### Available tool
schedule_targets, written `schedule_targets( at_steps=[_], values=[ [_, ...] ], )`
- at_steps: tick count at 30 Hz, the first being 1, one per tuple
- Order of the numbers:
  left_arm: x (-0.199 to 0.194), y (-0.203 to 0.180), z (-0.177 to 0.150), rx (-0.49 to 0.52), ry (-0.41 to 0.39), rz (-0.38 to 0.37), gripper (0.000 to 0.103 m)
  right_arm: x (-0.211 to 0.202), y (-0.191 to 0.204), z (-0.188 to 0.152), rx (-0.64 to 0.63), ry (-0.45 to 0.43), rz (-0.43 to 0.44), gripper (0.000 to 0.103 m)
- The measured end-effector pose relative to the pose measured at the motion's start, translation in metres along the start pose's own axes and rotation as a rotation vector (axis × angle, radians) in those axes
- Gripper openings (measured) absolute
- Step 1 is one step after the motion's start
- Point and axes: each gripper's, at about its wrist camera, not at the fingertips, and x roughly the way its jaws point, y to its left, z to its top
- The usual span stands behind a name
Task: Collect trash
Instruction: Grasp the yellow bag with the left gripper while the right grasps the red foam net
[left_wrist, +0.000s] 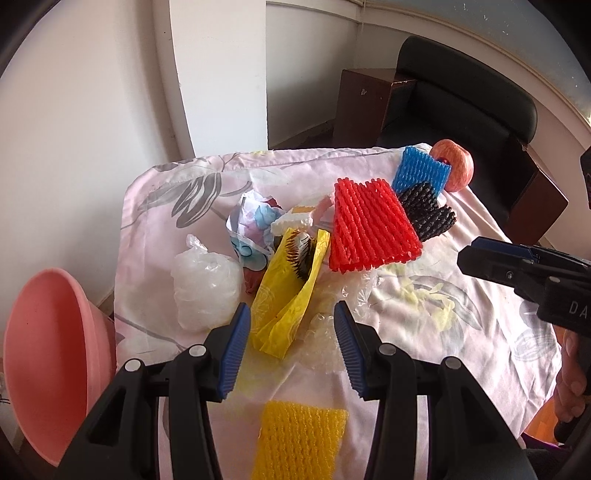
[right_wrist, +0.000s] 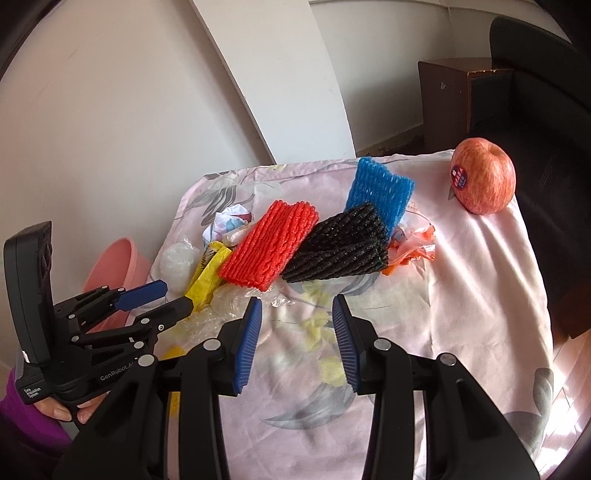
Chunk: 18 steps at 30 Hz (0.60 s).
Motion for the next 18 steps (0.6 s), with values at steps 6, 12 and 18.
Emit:
schedule_targets(
  at_steps=[6, 12, 18],
  values=[
    [0.016, 0.004, -0.001, 0.010, 0.025, 0.000, 0.036, 0.004, 0.002, 0.006, 0.014, 0.009, 0.038, 0.041],
    [0.023, 0.005, -0.003, 0.008, 0.036, -0.009, 0.016, 0.011, 0.008, 0.009, 0.018, 0.031, 0.057, 0.041],
    [0.008, 0.008, -0.005, -0.006, 0.000, -0.045, 0.002, 0.015, 0.011, 0.014, 0.036, 0.030, 0.091, 0.041]
  ],
)
